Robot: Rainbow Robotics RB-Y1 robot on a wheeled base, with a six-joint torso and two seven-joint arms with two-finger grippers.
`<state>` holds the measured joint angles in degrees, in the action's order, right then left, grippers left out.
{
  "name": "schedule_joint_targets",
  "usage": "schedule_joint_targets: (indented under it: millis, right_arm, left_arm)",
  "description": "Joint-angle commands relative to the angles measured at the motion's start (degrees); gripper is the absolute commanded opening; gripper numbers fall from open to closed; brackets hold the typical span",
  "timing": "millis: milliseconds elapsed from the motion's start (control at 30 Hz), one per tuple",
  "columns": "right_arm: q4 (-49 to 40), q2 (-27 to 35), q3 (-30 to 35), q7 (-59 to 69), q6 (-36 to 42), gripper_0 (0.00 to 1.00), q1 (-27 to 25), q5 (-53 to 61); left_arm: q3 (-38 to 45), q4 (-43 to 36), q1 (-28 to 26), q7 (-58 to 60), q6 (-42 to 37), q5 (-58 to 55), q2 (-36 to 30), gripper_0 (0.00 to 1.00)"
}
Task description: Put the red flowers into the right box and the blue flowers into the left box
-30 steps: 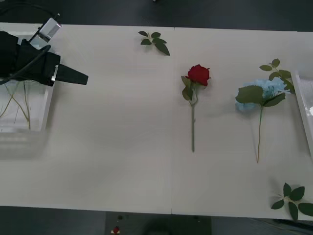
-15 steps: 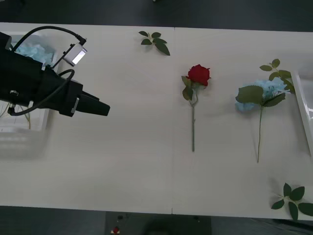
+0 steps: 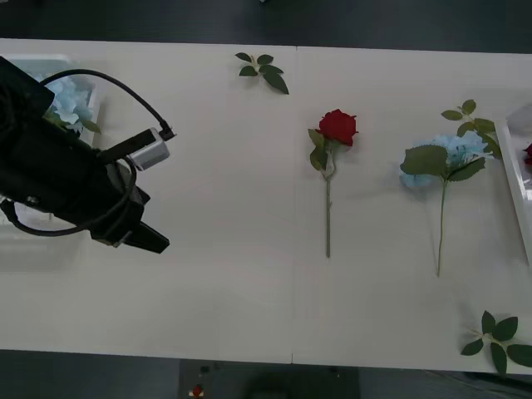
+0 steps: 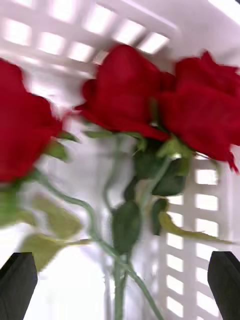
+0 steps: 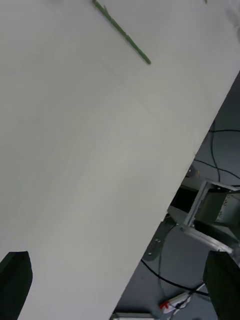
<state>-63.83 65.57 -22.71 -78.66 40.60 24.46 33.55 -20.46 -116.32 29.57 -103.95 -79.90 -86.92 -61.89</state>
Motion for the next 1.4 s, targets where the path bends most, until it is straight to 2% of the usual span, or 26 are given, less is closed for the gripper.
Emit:
schedule_joint_targets:
  millis: [33,167,233,300,400,567,767,1133,1400]
  right_arm:
    - [-8.0,8.8,0.5,-7.2,5.1,1.0,0.0,13.3]
    - [-14.4,14.6,0.5,-11.1,8.7,1.0,0.0,30.8]
    - [-16.2,15.6,0.6,-11.2,9.3,1.0,0.0,35.1]
    - [-18.8,16.3,0.5,-10.8,9.7,1.0,-0.1,38.7]
    - [-22.4,16.3,0.1,-7.3,10.6,1.0,-0.4,36.7]
    - [-28.4,14.6,-0.7,1.1,9.5,1.0,-3.5,24.4]
    - [-29.7,9.8,-0.7,5.0,6.2,1.0,-6.6,18.3]
    - [-28.5,-0.3,-0.7,5.3,5.2,1.0,-6.6,19.9]
    - [-28.0,-6.2,-0.7,4.8,5.8,1.0,-8.3,19.3]
  left_arm:
    - [1.4,-2.0,1.2,-21.8,0.0,2.7,1.1,1.0]
    - [0.8,-1.8,0.5,-44.0,4.4,5.2,1.7,1.0]
    - [-0.1,-1.5,0.2,-50.3,6.3,5.3,1.6,1.0]
    - [-1.2,-1.5,0.0,-51.0,7.4,5.4,1.6,1.0]
    - [-2.1,-1.5,-0.4,-51.0,7.3,5.3,1.4,1.0]
    - [-2.1,-1.5,-1.0,-51.0,5.3,1.1,0.5,1.0]
    - [-2.1,-1.9,-1.0,-51.0,2.3,-4.4,-0.8,1.0]
    - [-4.7,-3.6,-1.1,-51.0,8.6,-1.5,-0.1,1.0]
    - [-4.7,-3.4,-1.9,-51.0,8.6,-1.8,-0.1,1.0]
